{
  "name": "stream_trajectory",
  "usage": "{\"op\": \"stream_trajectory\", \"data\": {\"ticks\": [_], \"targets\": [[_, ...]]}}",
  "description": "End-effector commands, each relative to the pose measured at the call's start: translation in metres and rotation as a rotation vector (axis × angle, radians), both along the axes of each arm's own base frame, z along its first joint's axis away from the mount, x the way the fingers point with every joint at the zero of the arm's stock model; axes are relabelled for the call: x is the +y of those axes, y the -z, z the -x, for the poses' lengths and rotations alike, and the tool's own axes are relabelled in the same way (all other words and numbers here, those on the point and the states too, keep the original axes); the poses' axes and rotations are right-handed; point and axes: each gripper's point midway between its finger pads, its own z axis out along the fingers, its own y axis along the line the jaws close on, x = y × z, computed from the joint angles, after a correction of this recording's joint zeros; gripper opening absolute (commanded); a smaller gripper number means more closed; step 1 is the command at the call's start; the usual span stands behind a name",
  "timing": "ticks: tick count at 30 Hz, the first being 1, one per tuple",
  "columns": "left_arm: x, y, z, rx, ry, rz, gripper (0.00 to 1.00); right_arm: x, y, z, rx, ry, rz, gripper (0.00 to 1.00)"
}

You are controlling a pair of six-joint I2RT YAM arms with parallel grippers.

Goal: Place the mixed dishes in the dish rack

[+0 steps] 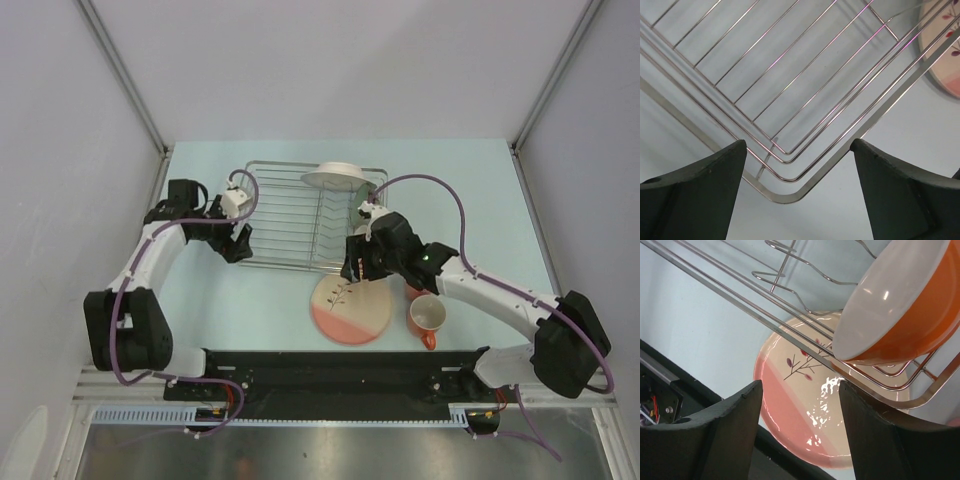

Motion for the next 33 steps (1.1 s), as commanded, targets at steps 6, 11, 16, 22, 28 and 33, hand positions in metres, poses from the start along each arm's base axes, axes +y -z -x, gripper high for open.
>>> {"op": "stream_trajectory", "data": {"ticks": [6, 11, 16, 22, 28, 33], "targets": [[-0.026, 0.011, -0.028, -0.001, 0.052, 0.107, 0.91, -0.033, -0.004, -0.051, -0.055, 0.214, 0.051, 0.68], [-0.063, 0.011, -0.029, 0.002, 0.124, 0.135, 0.91, -0.045, -0.003, -0.069, -0.059, 0.264, 0.075, 0.68], [-0.082, 0.000, -0.026, -0.002, 0.156, 0.174, 0.91, -0.050, -0.006, -0.077, -0.074, 0.282, 0.094, 0.68], [-0.053, -0.016, -0.031, -0.037, 0.089, 0.132, 0.91, -0.038, -0.011, -0.052, -0.098, 0.206, 0.109, 0.71], [-0.042, -0.075, -0.011, -0.099, 0.099, 0.171, 0.91, -0.009, 0.000, 0.002, -0.082, 0.039, 0.126, 0.73], [-0.052, -0.104, 0.015, -0.105, 0.128, 0.235, 0.92, -0.010, 0.040, 0.030, -0.007, 0.022, 0.167, 0.74]]}}
